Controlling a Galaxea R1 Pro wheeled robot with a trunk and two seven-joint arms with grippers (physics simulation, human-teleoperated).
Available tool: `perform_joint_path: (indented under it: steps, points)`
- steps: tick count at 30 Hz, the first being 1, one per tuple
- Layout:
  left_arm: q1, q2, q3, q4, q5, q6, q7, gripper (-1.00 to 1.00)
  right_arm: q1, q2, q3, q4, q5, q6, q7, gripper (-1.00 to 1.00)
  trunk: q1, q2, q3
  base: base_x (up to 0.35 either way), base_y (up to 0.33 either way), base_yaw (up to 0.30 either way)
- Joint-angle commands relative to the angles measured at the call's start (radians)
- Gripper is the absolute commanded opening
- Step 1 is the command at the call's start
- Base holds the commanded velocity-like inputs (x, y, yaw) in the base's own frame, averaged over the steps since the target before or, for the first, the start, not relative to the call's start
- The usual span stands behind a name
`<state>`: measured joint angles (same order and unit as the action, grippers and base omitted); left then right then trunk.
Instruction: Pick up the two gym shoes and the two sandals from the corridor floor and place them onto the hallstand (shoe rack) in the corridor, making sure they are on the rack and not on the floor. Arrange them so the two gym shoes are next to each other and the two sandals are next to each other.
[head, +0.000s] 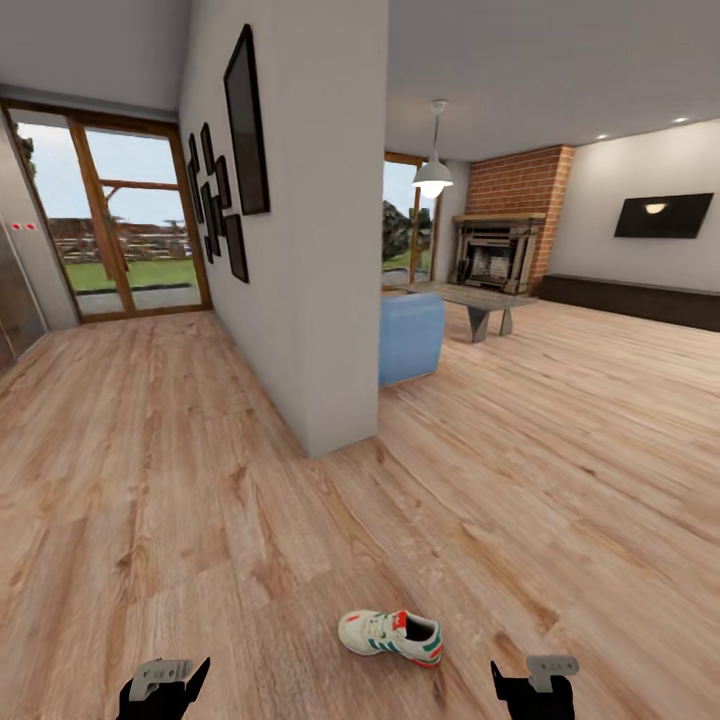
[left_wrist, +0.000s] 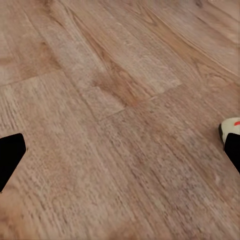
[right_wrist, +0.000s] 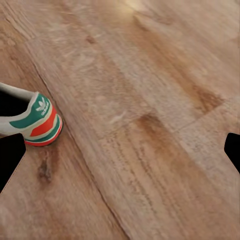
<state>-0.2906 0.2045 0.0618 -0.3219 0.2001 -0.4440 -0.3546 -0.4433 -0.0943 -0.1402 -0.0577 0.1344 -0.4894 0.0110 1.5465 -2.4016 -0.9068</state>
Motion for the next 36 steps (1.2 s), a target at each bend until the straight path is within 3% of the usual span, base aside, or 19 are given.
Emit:
perform_joint_path:
  steps: [1, 8, 36]
  points:
    - [-0.001, -0.001, 0.006, 0.001, 0.005, 0.001, -0.010, 1.00, -0.001, 0.000, -0.009, 0.000, 0.010, -0.003, 0.001, 1.00, 0.000, 0.000, -0.001, 0.055, -0.015, 0.191]
    - [-0.001, -0.002, 0.006, 0.001, 0.004, 0.001, -0.010, 1.00, -0.001, 0.001, -0.009, 0.000, 0.009, -0.003, 0.001, 1.00, 0.000, 0.000, -0.001, 0.092, -0.079, 0.129]
    - [-0.001, -0.002, 0.006, 0.001, 0.004, 0.000, -0.010, 1.00, 0.000, -0.007, -0.009, 0.004, 0.012, -0.004, 0.006, 1.00, 0.000, 0.000, -0.001, 0.029, -0.044, 0.003]
